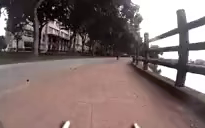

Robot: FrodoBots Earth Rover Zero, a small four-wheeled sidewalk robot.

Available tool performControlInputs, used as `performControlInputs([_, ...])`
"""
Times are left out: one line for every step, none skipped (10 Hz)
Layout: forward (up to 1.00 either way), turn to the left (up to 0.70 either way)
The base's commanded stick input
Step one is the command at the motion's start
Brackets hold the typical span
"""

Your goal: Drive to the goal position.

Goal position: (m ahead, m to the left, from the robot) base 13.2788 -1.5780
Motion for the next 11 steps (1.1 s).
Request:
performControlInputs([1.00, 0.00])
performControlInputs([1.00, 0.00])
performControlInputs([1.00, -0.01])
performControlInputs([1.00, -0.08])
performControlInputs([1.00, -0.33])
performControlInputs([1.00, -0.40])
performControlInputs([1.00, -0.40])
performControlInputs([1.00, -0.37])
performControlInputs([1.00, -0.15])
performControlInputs([1.00, 0.00])
performControlInputs([1.00, 0.00])
